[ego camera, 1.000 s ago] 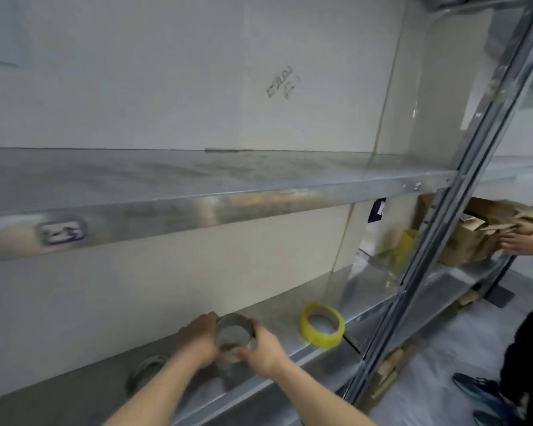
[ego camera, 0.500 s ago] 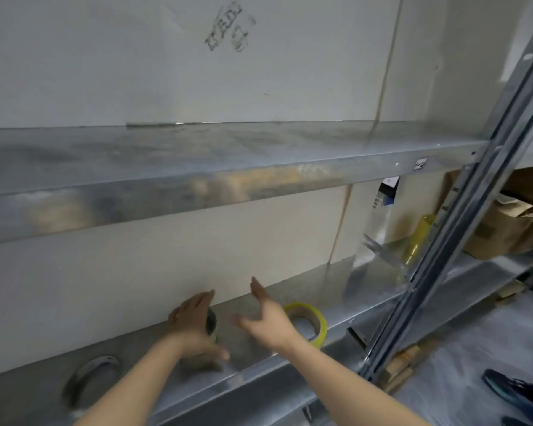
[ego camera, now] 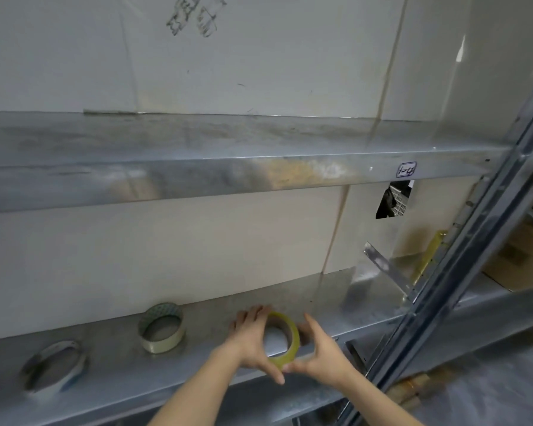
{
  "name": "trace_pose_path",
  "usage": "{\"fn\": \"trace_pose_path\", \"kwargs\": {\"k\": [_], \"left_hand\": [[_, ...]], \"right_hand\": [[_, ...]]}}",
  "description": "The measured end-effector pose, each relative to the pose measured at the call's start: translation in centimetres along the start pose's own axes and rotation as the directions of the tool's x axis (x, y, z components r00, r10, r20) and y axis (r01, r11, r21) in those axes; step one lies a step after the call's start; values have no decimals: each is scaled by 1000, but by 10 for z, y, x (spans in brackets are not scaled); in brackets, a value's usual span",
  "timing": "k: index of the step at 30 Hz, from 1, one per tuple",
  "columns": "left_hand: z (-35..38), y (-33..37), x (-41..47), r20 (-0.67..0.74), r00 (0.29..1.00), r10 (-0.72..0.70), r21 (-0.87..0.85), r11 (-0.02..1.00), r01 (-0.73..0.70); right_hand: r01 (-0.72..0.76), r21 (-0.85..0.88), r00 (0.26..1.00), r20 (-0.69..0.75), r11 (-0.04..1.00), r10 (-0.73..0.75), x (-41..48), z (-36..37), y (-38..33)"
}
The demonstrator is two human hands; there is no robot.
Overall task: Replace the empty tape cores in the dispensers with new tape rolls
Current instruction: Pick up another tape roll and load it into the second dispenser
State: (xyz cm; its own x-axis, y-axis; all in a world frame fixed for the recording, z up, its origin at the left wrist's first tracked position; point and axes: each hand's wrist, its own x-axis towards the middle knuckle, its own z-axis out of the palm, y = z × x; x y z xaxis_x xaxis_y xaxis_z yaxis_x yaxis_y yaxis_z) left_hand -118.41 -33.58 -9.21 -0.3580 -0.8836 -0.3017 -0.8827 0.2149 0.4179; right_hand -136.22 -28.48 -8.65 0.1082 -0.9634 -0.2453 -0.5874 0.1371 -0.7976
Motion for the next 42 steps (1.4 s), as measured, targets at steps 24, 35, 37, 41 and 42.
{"fn": "trace_pose_path", "kwargs": {"k": [24,35,37,41,42], "left_hand": [[-8,-32,-28,-81,971,-223,-153,966,209],[-36,-34,-25,54,952,-302,-934,322,155],[-39,-34,-23,39,959,-282,-938,320,132],[-44,-36,-26,37,963,-269,-906,396,145],[-44,-34,-28,31,965,-261,-900,413,141]], "right_hand": [[184,-409,974,195,894,-111,53,21,-43],[243,-267,970,38,933,-242,52,19,-62],[233,-184,972,49,955,-228,49,18,-66],[168,35,983,66,985,-170,44,11,-78],[167,61,984,52,984,-170,43,10,-81]]}}
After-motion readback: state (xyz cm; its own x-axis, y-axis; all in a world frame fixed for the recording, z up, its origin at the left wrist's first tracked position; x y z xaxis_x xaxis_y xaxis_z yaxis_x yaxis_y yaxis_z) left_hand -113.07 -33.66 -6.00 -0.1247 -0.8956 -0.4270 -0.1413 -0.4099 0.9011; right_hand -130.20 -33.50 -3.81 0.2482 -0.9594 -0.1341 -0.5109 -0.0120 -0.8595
